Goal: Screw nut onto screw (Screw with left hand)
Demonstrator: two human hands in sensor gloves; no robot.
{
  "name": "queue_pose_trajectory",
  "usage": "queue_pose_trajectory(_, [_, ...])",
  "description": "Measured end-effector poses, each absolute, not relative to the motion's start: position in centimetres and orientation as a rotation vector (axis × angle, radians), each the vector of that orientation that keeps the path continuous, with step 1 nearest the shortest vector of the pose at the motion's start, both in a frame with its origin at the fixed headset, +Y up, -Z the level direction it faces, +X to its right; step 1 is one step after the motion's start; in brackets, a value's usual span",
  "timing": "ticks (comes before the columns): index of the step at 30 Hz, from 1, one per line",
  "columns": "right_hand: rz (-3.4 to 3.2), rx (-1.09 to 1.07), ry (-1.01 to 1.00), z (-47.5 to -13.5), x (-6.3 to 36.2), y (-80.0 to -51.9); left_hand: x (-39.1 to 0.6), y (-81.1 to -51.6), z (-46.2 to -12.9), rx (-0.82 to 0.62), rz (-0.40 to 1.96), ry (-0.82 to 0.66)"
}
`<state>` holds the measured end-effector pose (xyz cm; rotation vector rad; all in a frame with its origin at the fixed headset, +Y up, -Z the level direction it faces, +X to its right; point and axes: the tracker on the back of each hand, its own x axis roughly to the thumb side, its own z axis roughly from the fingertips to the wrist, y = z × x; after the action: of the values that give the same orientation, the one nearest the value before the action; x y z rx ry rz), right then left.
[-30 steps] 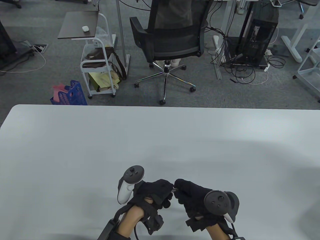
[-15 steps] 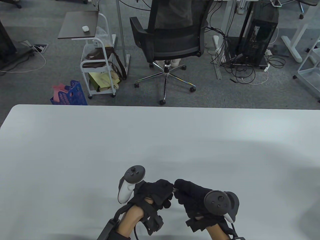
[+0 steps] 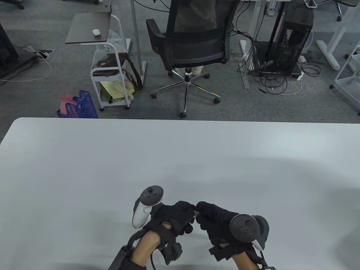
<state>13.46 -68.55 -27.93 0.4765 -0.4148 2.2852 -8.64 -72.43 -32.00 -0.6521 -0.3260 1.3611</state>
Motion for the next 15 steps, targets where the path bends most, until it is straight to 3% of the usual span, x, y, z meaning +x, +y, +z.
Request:
queue_pose_trajectory(4, [2.303, 0.469, -0.374, -28.4, 13.4, -69.0, -8.7, -72.9, -32.5, -0.610, 1.336, -0.276])
queue_pose_trajectory(8, [2.291, 0.461, -0.358, -28.5, 13.3, -69.1, -8.9, -73.1, -33.0, -0.740, 1.390, -0.342])
queue_pose_trajectory(15, [2.290, 0.448, -0.315, -28.9, 13.0, -69.6, -9.2, -73.4, -33.1, -0.665, 1.338, -0.283])
